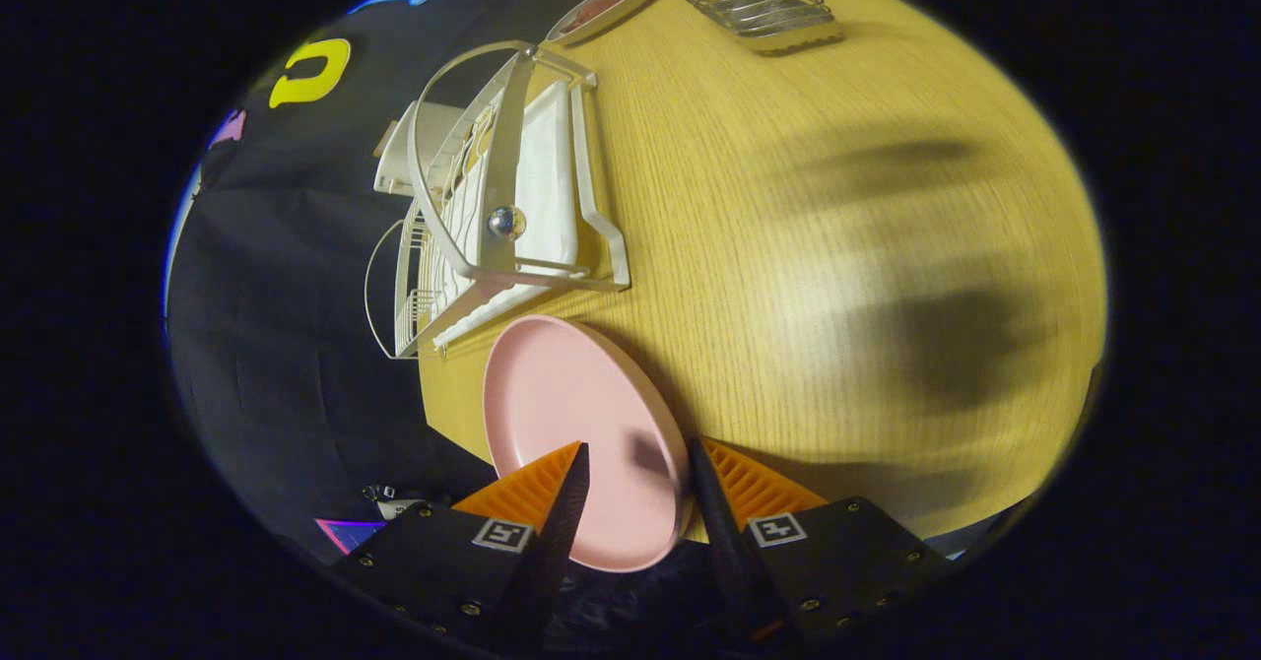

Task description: Take the plate from the dish rack, then take the spoon from the basket and place it into the plate.

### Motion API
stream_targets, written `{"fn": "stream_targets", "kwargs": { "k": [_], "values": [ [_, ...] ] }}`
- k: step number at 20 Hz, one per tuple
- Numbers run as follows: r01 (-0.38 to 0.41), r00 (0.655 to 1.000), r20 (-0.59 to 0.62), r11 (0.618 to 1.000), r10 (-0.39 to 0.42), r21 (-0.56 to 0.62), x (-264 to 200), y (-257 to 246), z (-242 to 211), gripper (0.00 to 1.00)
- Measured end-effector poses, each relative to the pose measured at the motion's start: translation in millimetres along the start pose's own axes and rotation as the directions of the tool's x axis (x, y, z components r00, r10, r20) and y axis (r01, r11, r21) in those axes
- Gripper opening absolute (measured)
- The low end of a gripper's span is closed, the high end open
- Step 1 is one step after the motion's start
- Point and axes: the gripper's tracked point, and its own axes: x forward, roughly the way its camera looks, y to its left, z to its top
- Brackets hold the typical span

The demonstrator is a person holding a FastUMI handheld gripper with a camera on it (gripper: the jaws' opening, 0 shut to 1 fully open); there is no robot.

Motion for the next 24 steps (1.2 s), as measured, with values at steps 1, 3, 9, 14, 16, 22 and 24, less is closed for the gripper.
{"fn": "stream_targets", "kwargs": {
  "k": [1, 3, 9, 14, 16, 22, 24],
  "values": [
    [0.011, 1.000, 0.006, 1.000, -0.011, -0.006, -5.3, -6.8, 2.2, 0.67],
    [0.031, 0.999, 0.018, 0.999, -0.031, -0.007, -16.2, -17.9, 6.3, 0.67],
    [0.075, 0.988, 0.138, 0.997, -0.073, -0.010, -48.8, -27.0, 32.4, 0.67],
    [0.126, 0.921, 0.371, 0.992, -0.118, 0.003, -97.2, -23.4, 88.8, 0.67],
    [0.151, 0.873, 0.467, 0.988, -0.142, 0.018, -116.5, -21.8, 114.9, 0.67],
    [0.214, 0.692, 0.695, 0.975, -0.195, 0.060, -168.8, -17.2, 190.0, 0.67],
    [0.217, 0.632, 0.745, 0.971, -0.215, 0.097, -178.3, -17.8, 212.8, 0.67]
  ]
}}
